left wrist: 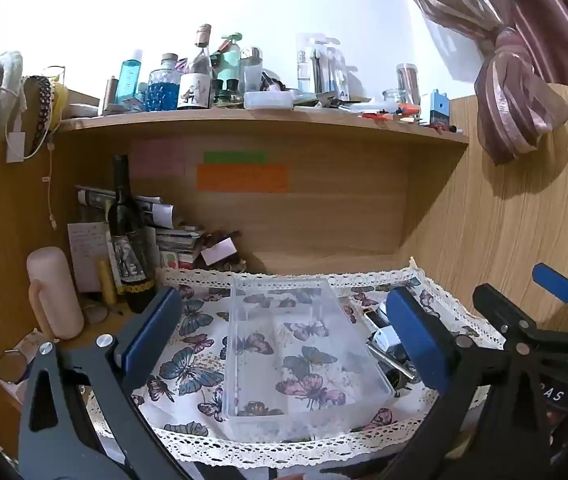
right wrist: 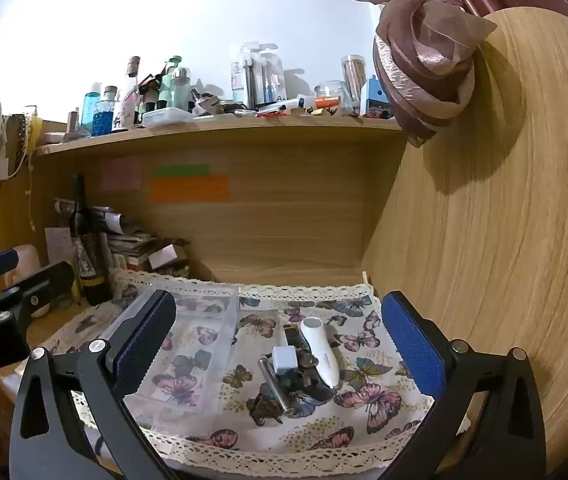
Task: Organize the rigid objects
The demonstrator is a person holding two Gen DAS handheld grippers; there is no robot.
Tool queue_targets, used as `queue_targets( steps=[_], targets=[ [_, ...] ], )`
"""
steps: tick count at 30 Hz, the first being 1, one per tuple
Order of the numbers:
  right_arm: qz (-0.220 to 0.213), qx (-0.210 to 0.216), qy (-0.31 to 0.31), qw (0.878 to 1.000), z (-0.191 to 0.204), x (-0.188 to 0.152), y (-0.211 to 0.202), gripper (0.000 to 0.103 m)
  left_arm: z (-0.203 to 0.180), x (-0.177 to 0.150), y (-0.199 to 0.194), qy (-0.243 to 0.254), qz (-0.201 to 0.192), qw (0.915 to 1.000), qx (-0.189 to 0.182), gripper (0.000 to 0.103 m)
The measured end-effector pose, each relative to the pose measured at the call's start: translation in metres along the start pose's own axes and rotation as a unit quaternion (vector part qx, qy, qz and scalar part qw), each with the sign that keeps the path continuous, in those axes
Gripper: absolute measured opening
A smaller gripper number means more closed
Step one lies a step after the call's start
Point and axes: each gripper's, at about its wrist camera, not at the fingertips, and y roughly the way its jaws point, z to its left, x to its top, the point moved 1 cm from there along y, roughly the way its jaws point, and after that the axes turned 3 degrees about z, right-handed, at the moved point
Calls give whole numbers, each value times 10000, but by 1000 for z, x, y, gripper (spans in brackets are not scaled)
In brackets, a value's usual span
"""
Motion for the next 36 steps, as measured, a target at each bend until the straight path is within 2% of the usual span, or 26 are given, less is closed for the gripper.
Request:
queue_targets(
  steps=[12, 26, 36],
  targets=[
    [47, 1, -1, 10000, 1, 1, 1, 103, -2, 8, 0, 25, 25, 10000, 42, 103],
    [-48, -95, -30, 9999, -1, 4, -3, 103, -2, 0, 7, -70, 3, 9999, -124, 103],
    [-46, -104, -52, 9999, 0, 4, -4, 103, -1, -1, 6, -85, -79, 9999, -98, 103]
  ],
)
